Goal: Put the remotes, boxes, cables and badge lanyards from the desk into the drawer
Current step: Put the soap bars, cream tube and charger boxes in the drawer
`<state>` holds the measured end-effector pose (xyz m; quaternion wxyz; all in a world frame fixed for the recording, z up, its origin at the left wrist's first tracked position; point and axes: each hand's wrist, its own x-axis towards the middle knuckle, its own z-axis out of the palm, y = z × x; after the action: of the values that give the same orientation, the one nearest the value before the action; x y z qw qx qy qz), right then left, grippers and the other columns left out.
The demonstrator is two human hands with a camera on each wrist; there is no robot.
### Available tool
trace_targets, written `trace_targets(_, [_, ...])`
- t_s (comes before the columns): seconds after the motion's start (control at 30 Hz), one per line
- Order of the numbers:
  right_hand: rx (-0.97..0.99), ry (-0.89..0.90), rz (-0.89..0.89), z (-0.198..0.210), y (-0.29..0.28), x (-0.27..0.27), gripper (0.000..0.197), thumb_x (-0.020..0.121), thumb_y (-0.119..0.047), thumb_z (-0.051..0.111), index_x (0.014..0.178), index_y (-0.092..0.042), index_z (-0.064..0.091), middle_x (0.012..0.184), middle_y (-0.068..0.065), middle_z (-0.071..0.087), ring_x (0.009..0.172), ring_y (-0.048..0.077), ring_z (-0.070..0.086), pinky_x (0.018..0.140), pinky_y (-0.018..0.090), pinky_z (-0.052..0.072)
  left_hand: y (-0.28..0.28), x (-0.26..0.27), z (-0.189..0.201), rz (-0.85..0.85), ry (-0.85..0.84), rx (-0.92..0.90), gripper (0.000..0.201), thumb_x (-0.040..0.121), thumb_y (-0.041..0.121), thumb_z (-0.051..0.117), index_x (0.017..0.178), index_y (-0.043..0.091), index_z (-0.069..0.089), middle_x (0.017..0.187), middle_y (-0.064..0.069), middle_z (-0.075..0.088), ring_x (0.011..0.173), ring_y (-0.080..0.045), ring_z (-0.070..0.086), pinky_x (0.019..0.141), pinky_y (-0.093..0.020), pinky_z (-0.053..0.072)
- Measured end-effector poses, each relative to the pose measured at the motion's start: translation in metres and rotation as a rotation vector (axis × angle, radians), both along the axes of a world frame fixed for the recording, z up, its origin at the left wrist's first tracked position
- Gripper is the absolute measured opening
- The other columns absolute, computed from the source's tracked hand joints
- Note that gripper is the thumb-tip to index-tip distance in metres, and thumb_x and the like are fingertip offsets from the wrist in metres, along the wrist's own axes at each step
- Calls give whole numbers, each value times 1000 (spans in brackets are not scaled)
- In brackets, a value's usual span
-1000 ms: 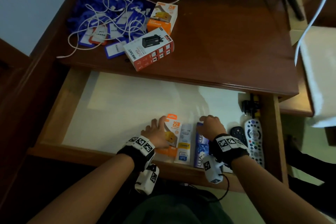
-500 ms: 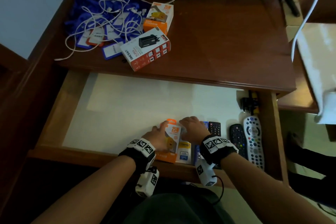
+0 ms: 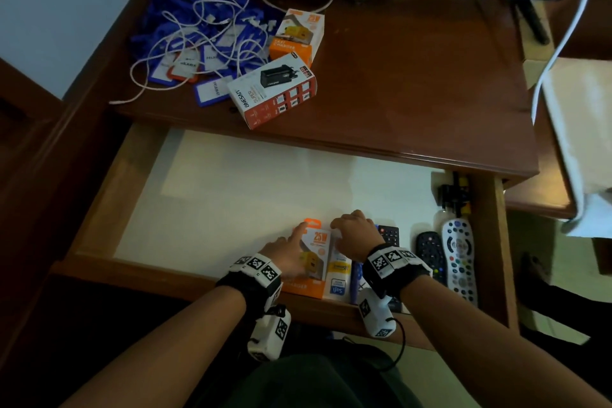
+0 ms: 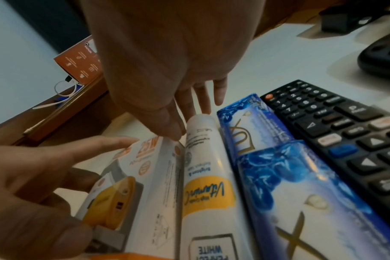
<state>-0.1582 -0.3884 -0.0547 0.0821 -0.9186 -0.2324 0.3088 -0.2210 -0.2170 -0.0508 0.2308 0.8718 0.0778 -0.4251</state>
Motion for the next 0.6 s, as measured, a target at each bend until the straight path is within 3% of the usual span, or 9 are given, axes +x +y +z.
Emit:
trace_targets(0.13, [39,-1,-42,0,2,0,32,94,-25,47,123,-13,57,124,7,58,122,27,41,101,42,39,4,-5,-3,33,-7,-39,113,69,60,70,138,53,-20,138,-11,50,109,-31,60,90,-45,52])
trace_targets(0.27, [91,4,-79,-2,1,3,31,92,-25,52,121,-15,58,124,6,59,119,27,43,99,41,40,10,-6,-2,143,-8,-71,114,75,49,73,148,37,-13,145,-8,45,119,-27,55,97,-41,48])
trace_targets(0.33, [147,-19,-109,2,2,7,31,92,-26,54,120,-16,61,122,5,61,118,28,45,98,39,42,15,-3,11,195,-26,-99,107,77,43,74,151,28,-1,145,-7,44,123,-25,51,100,-39,45])
trace_targets(0.4, [225,-60,-130,9,6,15,29,90,-25,56,116,-14,64,116,7,65,113,29,49,93,38,44,26,9,28,201,-102,-94,86,81,42,70,149,20,21,141,-7,48,121,-23,51,99,-33,43])
trace_targets(0.5, [382,-119,-181,25,14,36,20,86,-15,60,102,-8,70,101,10,71,99,32,60,85,34,47,48,39,63,220,-325,-120,52,84,36,68,130,19,52,127,-2,58,105,-17,58,92,-30,47])
trace_targets(0.6, [515,-202,-275,52,27,63,11,83,-6,62,87,-4,72,88,12,72,82,29,66,73,29,47,71,80,98,268,-600,-148,30,83,24,70,112,18,65,114,0,65,94,-14,60,84,-23,46])
